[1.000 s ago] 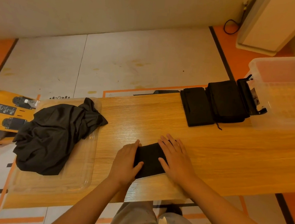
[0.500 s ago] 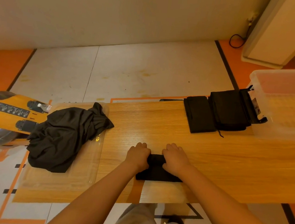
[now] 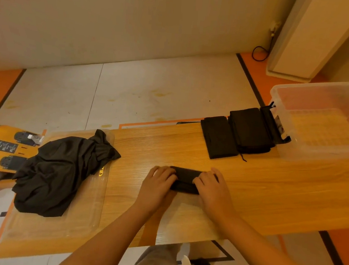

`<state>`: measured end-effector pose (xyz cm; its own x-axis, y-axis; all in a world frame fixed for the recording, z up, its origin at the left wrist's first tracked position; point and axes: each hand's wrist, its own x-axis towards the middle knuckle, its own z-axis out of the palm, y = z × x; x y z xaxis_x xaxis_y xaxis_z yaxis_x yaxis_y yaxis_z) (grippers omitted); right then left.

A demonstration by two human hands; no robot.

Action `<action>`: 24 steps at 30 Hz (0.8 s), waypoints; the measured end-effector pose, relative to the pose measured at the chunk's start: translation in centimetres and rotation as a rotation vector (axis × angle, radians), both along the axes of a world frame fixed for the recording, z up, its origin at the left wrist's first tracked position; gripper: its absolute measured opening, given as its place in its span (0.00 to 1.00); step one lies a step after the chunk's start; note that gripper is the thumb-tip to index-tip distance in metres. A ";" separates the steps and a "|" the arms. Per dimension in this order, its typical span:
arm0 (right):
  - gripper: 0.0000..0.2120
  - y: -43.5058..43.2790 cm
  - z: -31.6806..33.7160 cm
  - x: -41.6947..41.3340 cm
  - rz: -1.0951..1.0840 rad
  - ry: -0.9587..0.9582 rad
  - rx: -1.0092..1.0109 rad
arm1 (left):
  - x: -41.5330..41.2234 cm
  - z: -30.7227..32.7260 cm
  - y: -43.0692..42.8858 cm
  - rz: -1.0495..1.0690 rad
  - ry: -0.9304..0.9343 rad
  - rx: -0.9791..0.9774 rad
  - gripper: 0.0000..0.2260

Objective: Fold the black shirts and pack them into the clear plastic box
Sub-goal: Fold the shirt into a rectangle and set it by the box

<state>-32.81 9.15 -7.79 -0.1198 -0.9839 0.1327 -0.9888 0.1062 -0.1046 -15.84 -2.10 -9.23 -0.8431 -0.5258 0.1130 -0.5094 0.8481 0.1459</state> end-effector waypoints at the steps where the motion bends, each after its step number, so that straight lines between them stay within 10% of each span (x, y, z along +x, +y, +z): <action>1: 0.18 1.1 -1.1 0.4 0.001 -0.007 0.034 | 0.6 -1.0 0.9 -0.010 -0.070 0.017 0.18; 8: 0.24 5.9 -3.6 0.0 -0.047 -0.104 0.145 | 4.4 -3.8 4.2 0.095 -0.241 0.199 0.26; 17: 0.16 4.6 -1.8 -3.7 -0.267 -0.188 0.043 | 3.2 -1.9 5.1 0.487 0.238 0.435 0.27; 24: 0.25 0.6 -0.9 -4.9 -0.274 -0.315 0.279 | -1.4 -1.0 1.8 0.716 0.078 0.614 0.26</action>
<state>-37.75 9.79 -8.73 -0.3705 -0.9035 -0.2153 -0.8457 0.4240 -0.3241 -17.28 -0.28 -10.23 -0.2988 -0.9016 -0.3129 -0.8490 0.1014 0.5186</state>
